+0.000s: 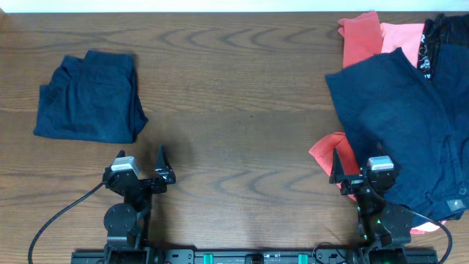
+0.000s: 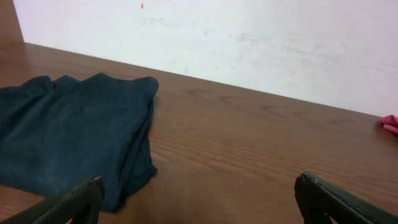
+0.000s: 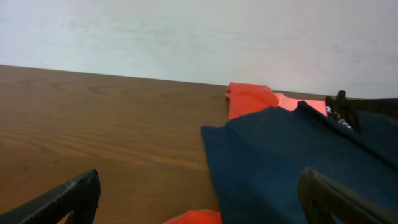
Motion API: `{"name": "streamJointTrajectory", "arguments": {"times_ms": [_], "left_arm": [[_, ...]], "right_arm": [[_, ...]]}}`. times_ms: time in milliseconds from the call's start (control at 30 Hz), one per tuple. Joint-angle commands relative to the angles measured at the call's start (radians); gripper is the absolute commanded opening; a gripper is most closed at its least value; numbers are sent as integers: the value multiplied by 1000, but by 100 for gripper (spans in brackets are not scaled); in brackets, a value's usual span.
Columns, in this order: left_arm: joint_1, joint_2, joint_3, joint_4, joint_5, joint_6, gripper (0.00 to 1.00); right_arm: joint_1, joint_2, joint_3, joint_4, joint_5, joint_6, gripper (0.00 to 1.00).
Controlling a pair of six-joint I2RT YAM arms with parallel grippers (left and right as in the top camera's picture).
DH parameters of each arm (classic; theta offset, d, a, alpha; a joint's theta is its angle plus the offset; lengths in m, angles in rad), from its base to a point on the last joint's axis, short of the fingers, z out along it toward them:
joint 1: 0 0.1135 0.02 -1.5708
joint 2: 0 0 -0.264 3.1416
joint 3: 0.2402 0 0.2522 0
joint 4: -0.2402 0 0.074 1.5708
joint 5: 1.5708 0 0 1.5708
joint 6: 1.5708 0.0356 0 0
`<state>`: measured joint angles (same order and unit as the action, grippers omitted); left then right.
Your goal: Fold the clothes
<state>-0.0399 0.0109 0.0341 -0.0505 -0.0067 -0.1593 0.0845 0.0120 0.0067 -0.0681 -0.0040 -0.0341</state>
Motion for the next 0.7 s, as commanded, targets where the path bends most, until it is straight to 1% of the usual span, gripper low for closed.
{"name": "streamJointTrajectory", "arguments": {"times_ms": [0,167,300,367,500,667], "left_arm": [[5,-6,-29,-19,-5,9,98],[5,34,10,-23,-5,9,98],[5,150,96,-53,-5,8,98],[5,238,168,-107,-5,8,98],[5,441,339,-227,-4,8,98],[5,689,575,-435,23,9,98]], "right_arm": [[12,3,0,-3,43,-8,99],[12,64,39,-24,93,-3,99],[6,202,130,-89,166,49,99],[-6,306,196,-126,173,60,99],[-46,575,379,-219,170,67,99],[-90,956,682,-444,123,63,99]]}}
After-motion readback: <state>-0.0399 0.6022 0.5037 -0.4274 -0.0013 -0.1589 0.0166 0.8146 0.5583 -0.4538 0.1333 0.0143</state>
